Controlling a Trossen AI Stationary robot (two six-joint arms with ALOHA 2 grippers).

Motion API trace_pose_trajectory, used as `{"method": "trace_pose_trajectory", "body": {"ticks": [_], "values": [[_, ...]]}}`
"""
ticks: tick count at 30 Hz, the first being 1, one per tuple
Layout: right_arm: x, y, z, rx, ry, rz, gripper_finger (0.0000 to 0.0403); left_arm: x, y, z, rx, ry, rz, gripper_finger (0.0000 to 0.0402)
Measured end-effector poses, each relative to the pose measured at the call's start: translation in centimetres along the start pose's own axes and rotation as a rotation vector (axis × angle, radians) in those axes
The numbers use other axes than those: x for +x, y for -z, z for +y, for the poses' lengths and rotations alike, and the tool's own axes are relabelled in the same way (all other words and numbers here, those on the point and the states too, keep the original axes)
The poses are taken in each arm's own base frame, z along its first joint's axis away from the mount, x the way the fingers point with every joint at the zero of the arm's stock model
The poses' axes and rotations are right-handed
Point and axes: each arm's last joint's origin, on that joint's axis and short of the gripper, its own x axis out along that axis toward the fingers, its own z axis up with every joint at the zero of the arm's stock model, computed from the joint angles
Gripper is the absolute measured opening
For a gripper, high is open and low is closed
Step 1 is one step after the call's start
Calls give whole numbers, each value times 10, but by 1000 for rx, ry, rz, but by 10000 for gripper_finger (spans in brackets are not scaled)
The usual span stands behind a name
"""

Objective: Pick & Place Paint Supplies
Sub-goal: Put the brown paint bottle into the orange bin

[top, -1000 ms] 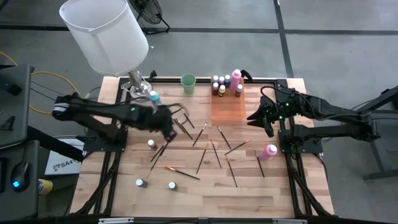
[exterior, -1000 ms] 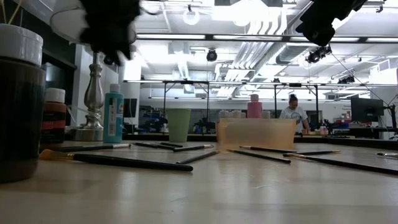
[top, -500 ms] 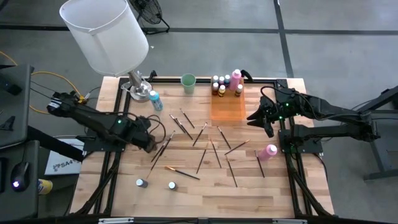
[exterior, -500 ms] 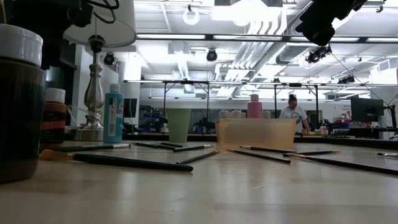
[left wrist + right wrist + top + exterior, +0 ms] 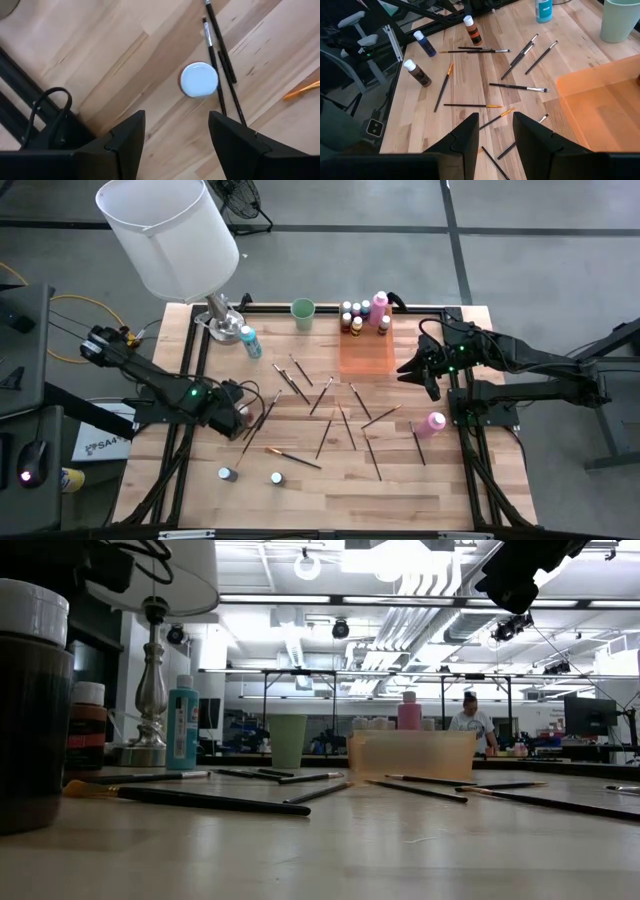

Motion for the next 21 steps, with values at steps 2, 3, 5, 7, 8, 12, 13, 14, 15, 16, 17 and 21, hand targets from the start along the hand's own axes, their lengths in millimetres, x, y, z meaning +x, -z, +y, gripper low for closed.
{"method": "trace_pose_trajectory", "body": {"ticks": [2,3,5,7,8,12,13,14,15,16,17,21], "values": [[0,0,0,0,0,0,113,0,1,-3,19,24,-7,212],[0,0,0,0,0,0,113,-1,2,-4,31,36,-11,212],[0,0,0,0,0,0,113,-3,6,-7,55,47,-35,212],[0,0,0,0,0,0,113,-5,11,-9,85,56,-76,212],[0,0,0,0,0,0,113,-6,14,-9,96,52,-98,212],[0,0,0,0,0,0,113,-9,23,-5,81,2,-164,212],[0,0,0,0,0,0,113,-11,27,-3,75,-14,-179,212],[0,0,0,0,0,0,113,-12,30,-1,69,-22,-196,212],[0,0,0,0,0,0,113,-14,34,0,62,-15,-216,212],[0,0,0,0,0,0,113,-15,37,1,57,8,-234,212],[0,0,0,0,0,0,113,-14,41,2,52,38,-252,212],[0,0,0,0,0,0,113,-9,50,0,27,157,-236,212]]}}
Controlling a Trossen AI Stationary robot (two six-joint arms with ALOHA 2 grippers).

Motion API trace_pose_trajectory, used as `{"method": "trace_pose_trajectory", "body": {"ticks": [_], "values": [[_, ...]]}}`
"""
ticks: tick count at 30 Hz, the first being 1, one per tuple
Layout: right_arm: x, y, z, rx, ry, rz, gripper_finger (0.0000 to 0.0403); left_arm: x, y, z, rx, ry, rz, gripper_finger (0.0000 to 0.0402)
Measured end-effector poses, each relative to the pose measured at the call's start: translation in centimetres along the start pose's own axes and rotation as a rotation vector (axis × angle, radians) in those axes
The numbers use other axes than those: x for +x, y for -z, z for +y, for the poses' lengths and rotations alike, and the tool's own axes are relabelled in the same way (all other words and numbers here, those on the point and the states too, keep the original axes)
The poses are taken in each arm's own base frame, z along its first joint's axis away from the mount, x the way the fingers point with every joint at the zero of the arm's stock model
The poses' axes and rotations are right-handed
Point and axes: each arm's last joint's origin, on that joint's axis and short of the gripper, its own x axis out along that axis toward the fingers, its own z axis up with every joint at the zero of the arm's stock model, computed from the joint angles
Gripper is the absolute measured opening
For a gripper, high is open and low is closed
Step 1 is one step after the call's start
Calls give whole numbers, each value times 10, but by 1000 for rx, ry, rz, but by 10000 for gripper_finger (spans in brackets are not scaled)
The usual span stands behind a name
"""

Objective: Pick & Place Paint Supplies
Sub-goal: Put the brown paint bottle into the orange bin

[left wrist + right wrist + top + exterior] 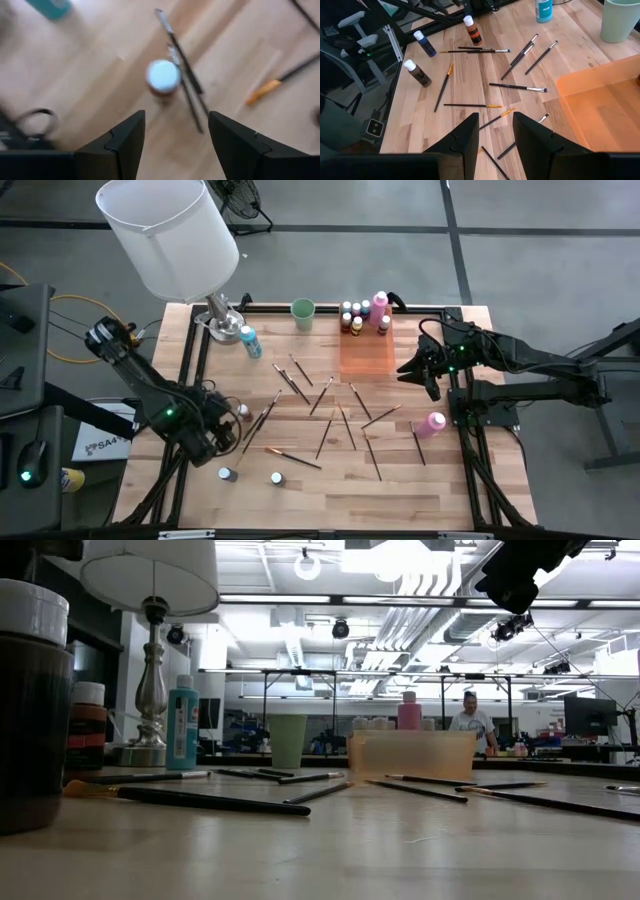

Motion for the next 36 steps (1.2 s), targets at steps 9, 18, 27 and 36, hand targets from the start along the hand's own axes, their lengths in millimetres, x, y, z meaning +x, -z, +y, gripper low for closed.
{"method": "trace_pose_trajectory", "body": {"ticks": [9,18,27,36], "values": [[0,0,0,0,0,0,113,-2,0,-1,-25,92,60,212],[0,0,0,0,0,0,113,-11,-6,-4,79,115,42,212],[0,0,0,0,0,0,113,-12,-6,-5,287,131,31,268],[0,0,0,0,0,0,113,2,-6,6,298,64,-58,313]]}}
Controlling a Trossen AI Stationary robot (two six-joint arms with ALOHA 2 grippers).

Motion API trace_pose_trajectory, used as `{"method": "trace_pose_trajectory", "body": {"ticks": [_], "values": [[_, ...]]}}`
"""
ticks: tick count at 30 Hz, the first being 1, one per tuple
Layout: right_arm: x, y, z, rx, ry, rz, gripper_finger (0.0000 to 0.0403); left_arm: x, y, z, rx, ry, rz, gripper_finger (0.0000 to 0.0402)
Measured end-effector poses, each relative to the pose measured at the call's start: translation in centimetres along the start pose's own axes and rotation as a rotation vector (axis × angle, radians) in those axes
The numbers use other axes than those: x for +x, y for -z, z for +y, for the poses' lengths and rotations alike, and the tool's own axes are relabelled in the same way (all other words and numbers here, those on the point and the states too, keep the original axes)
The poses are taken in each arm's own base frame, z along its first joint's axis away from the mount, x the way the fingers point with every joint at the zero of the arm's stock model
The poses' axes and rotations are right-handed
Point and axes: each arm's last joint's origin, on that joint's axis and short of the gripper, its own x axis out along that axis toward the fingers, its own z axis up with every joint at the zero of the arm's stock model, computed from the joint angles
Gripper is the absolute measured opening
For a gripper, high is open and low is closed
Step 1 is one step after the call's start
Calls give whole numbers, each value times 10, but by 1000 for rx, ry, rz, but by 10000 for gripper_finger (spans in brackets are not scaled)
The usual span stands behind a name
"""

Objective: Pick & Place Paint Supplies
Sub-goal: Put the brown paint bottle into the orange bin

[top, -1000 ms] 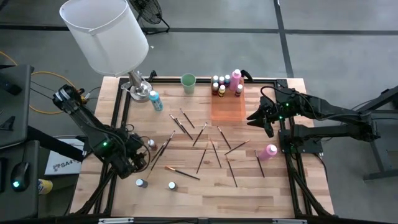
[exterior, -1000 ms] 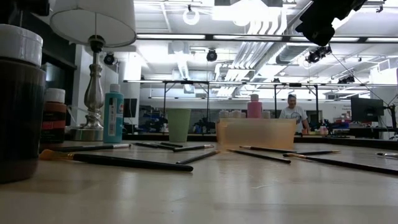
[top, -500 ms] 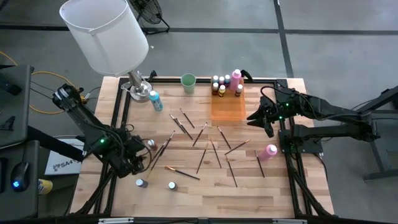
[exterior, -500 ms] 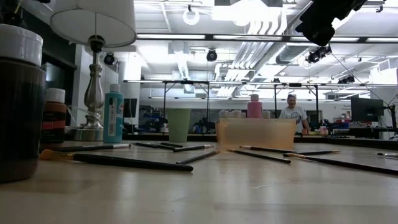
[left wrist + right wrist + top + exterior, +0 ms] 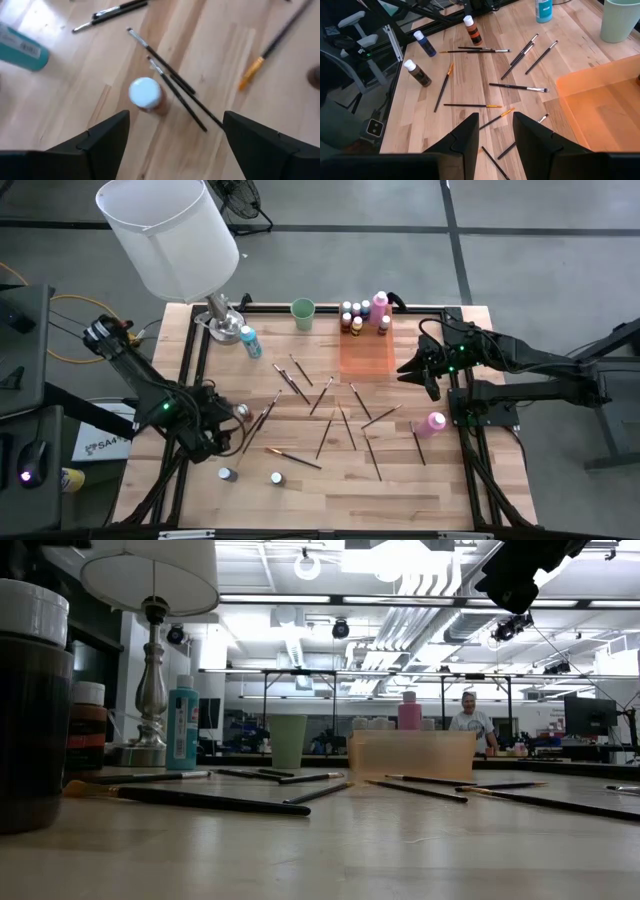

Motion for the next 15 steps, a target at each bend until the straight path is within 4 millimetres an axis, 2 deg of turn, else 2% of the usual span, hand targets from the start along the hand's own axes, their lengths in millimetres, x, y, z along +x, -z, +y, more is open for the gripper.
{"method": "trace_pose_trajectory", "body": {"ticks": [5,15], "values": [[0,0,0,0,0,0,113,11,-11,12,-77,-38,18,303],[0,0,0,0,0,0,113,38,-31,21,-261,-24,228,301]]}}
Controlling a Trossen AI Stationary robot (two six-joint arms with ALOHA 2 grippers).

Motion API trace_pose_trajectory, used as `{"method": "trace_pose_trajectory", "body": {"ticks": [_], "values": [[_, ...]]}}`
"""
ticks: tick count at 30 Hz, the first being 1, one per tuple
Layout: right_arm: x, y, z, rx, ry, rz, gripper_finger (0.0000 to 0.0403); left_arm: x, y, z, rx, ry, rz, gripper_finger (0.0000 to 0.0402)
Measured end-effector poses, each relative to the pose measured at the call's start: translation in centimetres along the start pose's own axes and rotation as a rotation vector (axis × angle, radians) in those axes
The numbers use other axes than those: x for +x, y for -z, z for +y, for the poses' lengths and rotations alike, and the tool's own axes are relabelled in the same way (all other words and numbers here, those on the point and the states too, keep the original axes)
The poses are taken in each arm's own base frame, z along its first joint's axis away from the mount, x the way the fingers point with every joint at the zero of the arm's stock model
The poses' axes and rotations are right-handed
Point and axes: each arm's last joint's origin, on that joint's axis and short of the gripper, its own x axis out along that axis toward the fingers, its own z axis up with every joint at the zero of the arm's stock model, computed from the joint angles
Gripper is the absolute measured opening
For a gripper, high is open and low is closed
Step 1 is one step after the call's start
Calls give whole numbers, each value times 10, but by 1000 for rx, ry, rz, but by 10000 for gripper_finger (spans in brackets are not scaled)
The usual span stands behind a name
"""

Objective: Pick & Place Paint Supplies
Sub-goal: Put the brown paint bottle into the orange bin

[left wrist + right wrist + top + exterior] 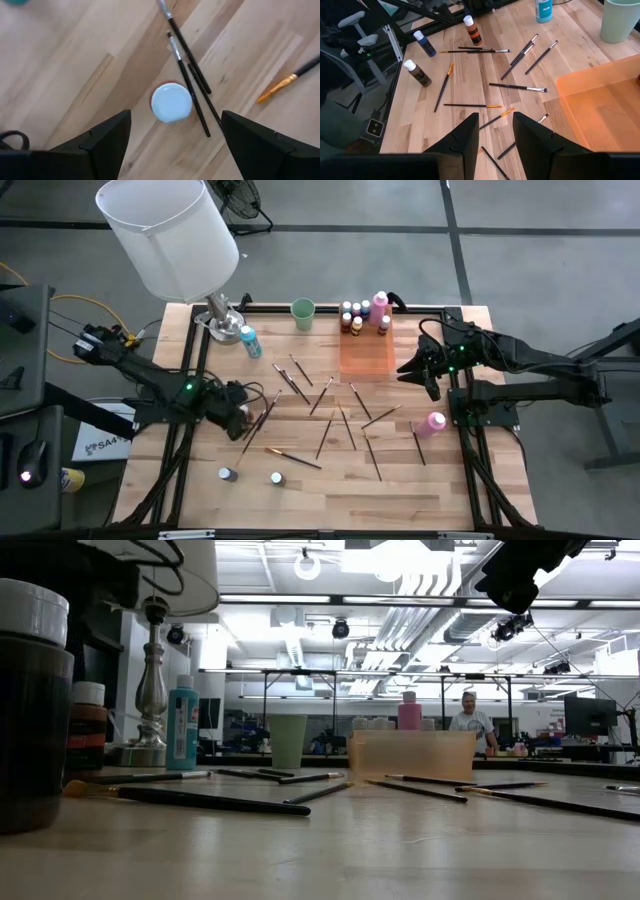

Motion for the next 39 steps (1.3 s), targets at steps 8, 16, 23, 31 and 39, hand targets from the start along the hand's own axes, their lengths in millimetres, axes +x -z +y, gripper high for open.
{"method": "trace_pose_trajectory", "body": {"ticks": [8,16,23,31,39], "values": [[0,0,0,0,0,0,113,15,-10,-3,-24,-19,50,300],[0,0,0,0,0,0,113,13,-11,-2,-32,-12,40,300],[0,0,0,0,0,0,113,13,-11,-2,-32,-13,39,261],[0,0,0,0,0,0,113,13,-11,-2,-32,-5,52,175],[0,0,0,0,0,0,113,13,-11,-2,-32,-10,42,125]]}}
